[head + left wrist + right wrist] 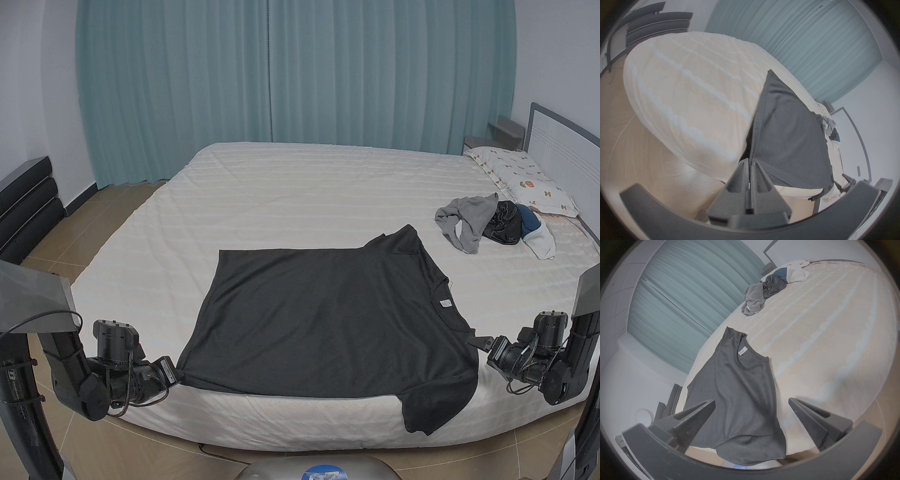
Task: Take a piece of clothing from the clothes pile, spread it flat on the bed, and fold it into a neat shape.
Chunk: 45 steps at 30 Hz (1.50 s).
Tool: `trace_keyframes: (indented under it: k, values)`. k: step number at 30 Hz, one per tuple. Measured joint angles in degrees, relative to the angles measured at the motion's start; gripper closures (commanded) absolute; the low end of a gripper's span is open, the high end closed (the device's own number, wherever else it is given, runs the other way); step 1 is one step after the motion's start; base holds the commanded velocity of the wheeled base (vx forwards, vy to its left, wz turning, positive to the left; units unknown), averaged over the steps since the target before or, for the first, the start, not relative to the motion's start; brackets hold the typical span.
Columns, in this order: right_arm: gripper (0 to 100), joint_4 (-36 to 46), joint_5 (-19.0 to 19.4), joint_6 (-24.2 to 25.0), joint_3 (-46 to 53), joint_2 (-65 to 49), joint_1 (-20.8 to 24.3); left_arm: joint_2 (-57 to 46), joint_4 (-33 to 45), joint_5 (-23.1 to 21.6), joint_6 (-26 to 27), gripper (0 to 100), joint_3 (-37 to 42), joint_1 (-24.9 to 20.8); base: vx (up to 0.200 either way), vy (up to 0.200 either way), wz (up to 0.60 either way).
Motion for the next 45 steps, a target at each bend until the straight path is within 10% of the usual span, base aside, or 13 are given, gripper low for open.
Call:
trace_keyframes:
  k: [16,17,45]
  values:
    - [0,0.60,-0.04,-0.74,-0.46,3.08,1.16,-0.57,-0.51,-0.28,-6.18,100,-0.74,1.00,0.000,0.000,0.00]
    - [100,0.57,-0.04,-0.74,-0.60,3.44,1.32,-0.55,-0.51,-0.28,-6.18,100,-0.74,1.05,0.000,0.000,0.00]
    - [100,1.89,-0.72,0.74,-10.63,4.18,2.80,1.07,-0.63,-0.17,-6.16,100,-1.11,1.46,0.000,0.000,0.00]
